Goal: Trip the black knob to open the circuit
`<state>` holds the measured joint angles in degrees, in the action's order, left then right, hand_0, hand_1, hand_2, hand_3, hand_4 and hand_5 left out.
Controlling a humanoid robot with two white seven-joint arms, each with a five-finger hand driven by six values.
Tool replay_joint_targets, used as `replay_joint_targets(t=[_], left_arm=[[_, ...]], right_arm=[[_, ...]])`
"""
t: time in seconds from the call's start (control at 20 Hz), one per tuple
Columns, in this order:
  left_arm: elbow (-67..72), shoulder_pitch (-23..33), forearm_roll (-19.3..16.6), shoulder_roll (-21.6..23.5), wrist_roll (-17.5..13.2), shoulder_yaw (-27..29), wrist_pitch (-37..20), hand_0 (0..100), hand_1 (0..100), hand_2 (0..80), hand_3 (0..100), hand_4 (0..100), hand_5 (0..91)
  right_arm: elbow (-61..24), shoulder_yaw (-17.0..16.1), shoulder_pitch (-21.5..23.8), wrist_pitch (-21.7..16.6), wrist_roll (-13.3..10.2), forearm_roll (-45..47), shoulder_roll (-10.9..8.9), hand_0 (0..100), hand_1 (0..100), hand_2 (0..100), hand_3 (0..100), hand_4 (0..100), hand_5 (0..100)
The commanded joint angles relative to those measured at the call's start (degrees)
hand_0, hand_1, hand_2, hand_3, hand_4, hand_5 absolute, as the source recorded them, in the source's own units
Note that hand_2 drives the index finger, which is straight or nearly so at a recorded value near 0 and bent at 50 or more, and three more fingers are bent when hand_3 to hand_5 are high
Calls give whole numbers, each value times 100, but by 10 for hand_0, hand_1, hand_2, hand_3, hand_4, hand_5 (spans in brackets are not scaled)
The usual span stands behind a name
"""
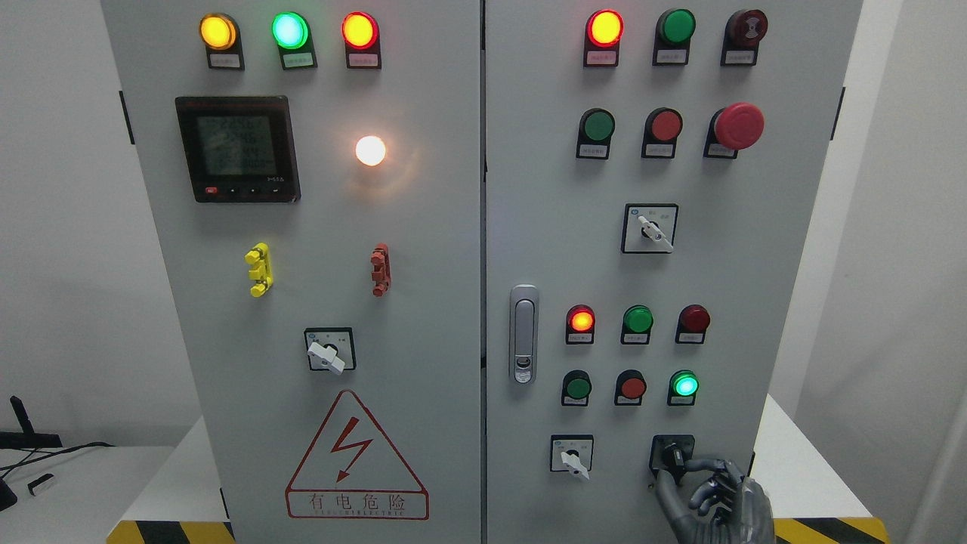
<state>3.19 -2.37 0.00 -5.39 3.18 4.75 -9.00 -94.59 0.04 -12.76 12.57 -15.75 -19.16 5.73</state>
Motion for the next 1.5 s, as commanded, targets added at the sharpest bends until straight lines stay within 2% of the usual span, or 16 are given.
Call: replay_joint_targets(t=[0.0,0.2,0.3,0.5,0.65,0.7,0.8,0.85,0.9,1.0,1.1,1.2,1.3,1.35,1.4,1.45], left_arm=[[-3,0,-176,-6,-2,0,3,120,389,0,0,0,0],[-3,0,-176,3,-2,0,3,120,389,0,0,0,0],[-3,0,-176,3,-2,0,3,120,389,0,0,0,0],[-3,0,-176,3,-2,0,3,120,389,0,0,0,0],[6,0,-176,-6,-2,0,3,120,389,0,0,0,0],[6,0,-176,3,-2,0,3,120,389,0,0,0,0],[-3,0,-176,-6,-2,0,3,120,389,0,0,0,0],[-3,0,-176,3,-2,0,3,120,389,0,0,0,0],[6,0,-176,3,-2,0,3,120,389,0,0,0,0],[-3,0,-176,3,-2,0,3,120,389,0,0,0,0],[6,0,-176,-6,-2,0,3,120,389,0,0,0,0],[6,0,-176,3,-2,0,3,120,389,0,0,0,0],[6,0,-176,3,-2,0,3,120,389,0,0,0,0],[6,0,-176,3,-2,0,3,120,389,0,0,0,0],[6,0,-176,-6,-2,0,3,120,389,0,0,0,0],[6,0,-176,3,-2,0,3,120,389,0,0,0,0]], right_arm=[[-16,22,98,-87,1,8,-81,242,748,492,853,890,990],[-33,-48,230,-255,10,26,-169,240,748,489,852,891,990],[-60,-66,317,-324,1,26,-274,242,748,486,850,891,989],[-121,-154,668,-842,1,43,-397,255,738,424,774,842,962],[-235,-232,1011,-1518,19,70,-520,269,698,378,704,738,850],[-332,-276,1117,-1668,28,70,-520,250,686,372,688,702,764],[-455,-303,1328,-1871,89,105,-564,227,671,368,670,659,699],[-473,-312,1390,-2011,107,131,-590,221,641,351,623,590,627],[-473,-312,1442,-2143,159,210,-625,214,629,344,605,574,613],[-613,-312,1661,-2354,466,420,-722,218,555,274,502,464,489],[-850,-294,1960,-2609,931,867,-740,241,503,192,404,365,378],[-973,-294,2171,-2838,1239,1246,-766,269,405,104,288,245,234],[-1062,-294,2304,-2918,1442,1440,-845,273,287,34,186,133,126],[-1114,-294,2365,-2918,1504,1554,-880,269,266,24,174,117,100],[-1210,-277,2435,-2918,1548,1747,-889,259,181,0,124,63,31],[-1255,-277,2506,-2918,1574,1966,-907,242,140,0,94,34,0]])
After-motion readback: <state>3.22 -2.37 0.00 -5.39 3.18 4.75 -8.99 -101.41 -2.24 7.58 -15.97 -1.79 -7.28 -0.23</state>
